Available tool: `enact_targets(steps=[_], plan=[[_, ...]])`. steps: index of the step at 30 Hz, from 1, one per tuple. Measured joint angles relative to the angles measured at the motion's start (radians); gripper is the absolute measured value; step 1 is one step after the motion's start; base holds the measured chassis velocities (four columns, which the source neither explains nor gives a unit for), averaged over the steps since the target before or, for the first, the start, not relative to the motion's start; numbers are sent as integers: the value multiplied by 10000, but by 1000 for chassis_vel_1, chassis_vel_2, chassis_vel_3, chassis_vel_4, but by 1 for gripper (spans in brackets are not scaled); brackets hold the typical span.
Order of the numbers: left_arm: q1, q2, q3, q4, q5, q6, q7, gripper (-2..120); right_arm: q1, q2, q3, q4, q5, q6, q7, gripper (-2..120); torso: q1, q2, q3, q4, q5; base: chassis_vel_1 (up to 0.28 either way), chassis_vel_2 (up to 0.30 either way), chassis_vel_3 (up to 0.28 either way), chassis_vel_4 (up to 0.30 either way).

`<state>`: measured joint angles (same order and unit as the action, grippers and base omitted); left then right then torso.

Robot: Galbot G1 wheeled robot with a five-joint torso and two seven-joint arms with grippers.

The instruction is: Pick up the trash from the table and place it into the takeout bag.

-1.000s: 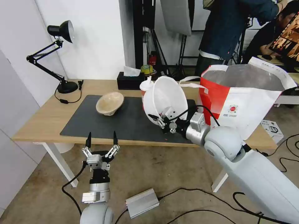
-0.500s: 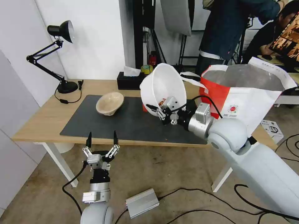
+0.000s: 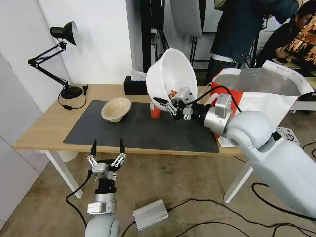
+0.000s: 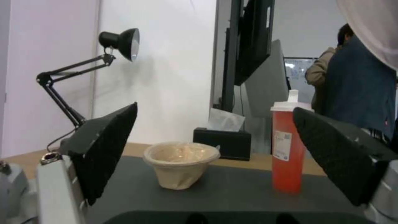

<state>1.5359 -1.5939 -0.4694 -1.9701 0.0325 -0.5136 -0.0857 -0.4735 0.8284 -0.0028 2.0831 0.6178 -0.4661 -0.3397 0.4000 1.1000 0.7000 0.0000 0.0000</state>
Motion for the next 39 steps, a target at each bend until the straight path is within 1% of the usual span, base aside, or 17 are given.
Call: enact_targets(steps=[10, 23, 30, 39], plan=[[2, -2, 15, 6, 2, -7, 0, 100, 518, -91, 28, -79, 320, -5, -4, 0, 0, 0, -1, 0, 0, 0, 0, 0, 0], [-15, -5, 37, 36, 12, -20, 0, 100, 1041, -363, 367, -368, 575, 5, 6, 0, 0, -1, 0, 0, 1, 0, 0, 0, 0], [-47, -5, 38, 57, 12, -24, -1, 100, 1180, -503, 635, -436, 581, -383, 16, 0, 0, 0, 0, 0, 1, 0, 0, 0, 0], [-114, -5, 84, 174, 12, -60, -4, 100, 1597, -640, 1041, -643, 555, -1407, 28, 0, 0, 0, 0, 0, 0, 0, 0, 0, 0]])
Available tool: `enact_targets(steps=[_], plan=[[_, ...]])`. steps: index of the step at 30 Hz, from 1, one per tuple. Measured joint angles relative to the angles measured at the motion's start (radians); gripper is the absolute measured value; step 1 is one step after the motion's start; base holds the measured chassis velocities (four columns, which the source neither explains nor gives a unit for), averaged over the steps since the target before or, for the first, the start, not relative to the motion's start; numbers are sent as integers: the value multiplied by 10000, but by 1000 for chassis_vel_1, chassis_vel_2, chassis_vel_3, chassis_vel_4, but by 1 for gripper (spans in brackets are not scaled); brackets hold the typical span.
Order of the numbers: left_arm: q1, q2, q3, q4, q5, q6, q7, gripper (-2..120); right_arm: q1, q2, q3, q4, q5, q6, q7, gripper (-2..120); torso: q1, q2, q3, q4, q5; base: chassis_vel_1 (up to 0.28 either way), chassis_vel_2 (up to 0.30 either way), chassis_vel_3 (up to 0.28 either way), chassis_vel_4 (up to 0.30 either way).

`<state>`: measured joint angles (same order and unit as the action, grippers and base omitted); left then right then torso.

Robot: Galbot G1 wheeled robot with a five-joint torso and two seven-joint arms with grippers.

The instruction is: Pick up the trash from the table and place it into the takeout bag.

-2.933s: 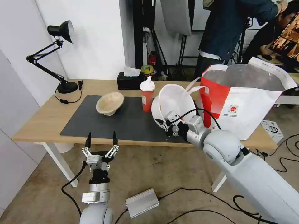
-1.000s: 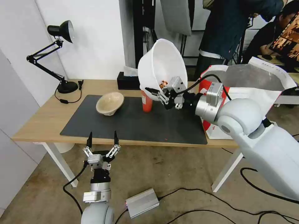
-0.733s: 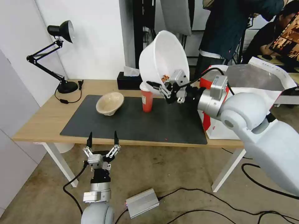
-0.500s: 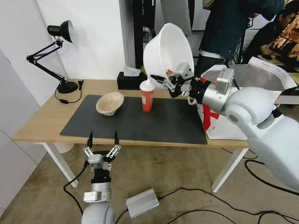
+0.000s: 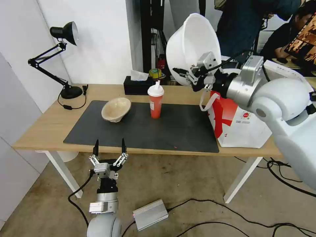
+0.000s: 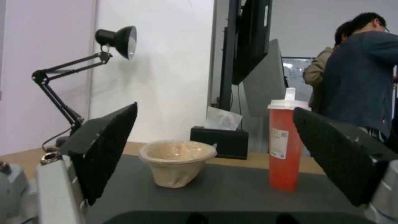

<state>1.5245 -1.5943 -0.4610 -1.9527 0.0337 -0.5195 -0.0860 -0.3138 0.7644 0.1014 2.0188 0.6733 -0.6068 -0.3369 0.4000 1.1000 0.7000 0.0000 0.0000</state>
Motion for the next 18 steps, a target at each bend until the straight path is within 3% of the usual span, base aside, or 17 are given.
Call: enact_targets(steps=[18], plan=[[-23, 0, -21, 26, -11, -16, -1, 100, 234, -180, 700, -442, -416, -707, 164, 0, 0, 0, 1, 0, 0, 0, 0, 0, 0]])
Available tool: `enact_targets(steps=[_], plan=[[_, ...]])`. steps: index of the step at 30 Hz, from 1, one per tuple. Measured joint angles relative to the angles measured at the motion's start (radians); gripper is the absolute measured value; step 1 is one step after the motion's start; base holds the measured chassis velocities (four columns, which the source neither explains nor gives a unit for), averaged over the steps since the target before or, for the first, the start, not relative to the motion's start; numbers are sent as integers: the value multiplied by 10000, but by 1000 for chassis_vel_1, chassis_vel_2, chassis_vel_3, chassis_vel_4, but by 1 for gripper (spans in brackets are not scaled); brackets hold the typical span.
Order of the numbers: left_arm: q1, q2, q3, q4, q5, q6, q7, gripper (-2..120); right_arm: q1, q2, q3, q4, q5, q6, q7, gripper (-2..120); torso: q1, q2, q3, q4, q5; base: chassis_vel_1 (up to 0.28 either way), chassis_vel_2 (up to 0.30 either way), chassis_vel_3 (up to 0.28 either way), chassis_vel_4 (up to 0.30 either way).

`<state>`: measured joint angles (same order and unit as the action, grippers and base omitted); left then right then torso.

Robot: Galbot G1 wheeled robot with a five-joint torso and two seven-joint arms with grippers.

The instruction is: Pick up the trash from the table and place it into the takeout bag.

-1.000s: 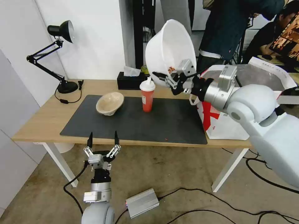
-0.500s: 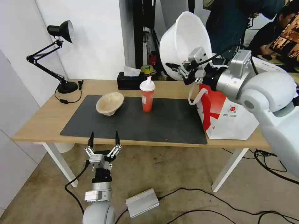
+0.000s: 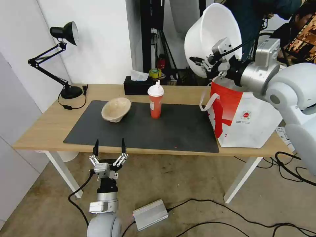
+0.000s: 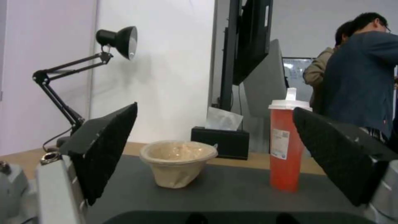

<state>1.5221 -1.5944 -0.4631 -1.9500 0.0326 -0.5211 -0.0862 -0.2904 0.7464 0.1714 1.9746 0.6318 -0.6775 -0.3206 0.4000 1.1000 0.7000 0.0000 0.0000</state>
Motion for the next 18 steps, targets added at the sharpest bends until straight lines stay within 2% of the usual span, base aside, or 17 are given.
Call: enact_targets(steps=[18], plan=[[49, 2, -40, 1, 2, -25, 0, 100, -570, -329, 1004, -198, -599, -449, 306, 0, 0, 0, 0, 0, 0, 0, 0, 0, 0]])
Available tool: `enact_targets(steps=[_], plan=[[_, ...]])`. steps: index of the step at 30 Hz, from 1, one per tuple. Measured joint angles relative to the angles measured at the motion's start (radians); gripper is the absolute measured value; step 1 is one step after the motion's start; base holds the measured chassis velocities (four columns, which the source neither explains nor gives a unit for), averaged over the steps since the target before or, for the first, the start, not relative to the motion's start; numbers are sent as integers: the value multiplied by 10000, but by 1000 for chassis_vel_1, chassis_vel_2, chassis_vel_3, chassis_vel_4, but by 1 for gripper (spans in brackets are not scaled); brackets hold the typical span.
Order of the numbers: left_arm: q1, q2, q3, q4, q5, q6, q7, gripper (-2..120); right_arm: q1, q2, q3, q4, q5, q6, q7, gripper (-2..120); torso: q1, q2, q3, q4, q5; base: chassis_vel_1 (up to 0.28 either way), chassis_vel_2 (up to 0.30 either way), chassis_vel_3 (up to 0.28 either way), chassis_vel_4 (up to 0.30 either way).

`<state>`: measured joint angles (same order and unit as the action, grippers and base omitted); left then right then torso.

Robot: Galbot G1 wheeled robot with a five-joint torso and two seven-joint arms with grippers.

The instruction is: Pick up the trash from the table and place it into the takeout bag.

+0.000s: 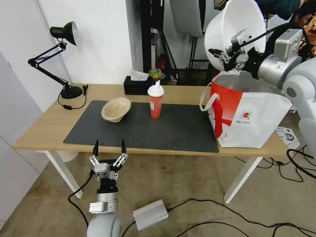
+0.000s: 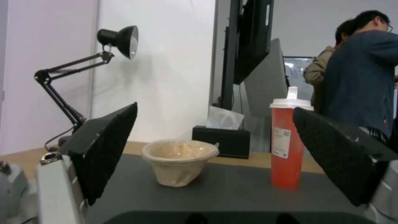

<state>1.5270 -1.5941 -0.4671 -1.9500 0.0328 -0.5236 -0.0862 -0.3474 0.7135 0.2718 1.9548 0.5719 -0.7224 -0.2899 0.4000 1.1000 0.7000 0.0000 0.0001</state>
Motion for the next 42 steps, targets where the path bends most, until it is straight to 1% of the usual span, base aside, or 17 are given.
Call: enact_targets(steps=[9, 18, 31, 42], plan=[[49, 1, 8, -21, 28, -4, 0, 100, -749, -174, 673, -49, -373, -6, 86, 0, 0, 0, 0, 0, -1, 0, 0, 0, 0], [124, 2, -13, -45, 43, -33, 0, 100, -1239, -181, 1008, -171, -572, -1, 114, 0, 0, 0, 0, 0, 0, 0, 0, 0, 0], [135, 5, -85, -40, 50, -142, 0, 100, -1684, -74, 1143, -429, -691, 6, 135, 0, 0, 0, 0, 0, 0, 0, 0, 0, 0], [90, 6, -143, -4, 40, -156, 0, 100, -1700, 10, 967, -731, -918, 8, 86, 0, 0, 0, 0, 0, -1, 0, 0, 0, 0]])
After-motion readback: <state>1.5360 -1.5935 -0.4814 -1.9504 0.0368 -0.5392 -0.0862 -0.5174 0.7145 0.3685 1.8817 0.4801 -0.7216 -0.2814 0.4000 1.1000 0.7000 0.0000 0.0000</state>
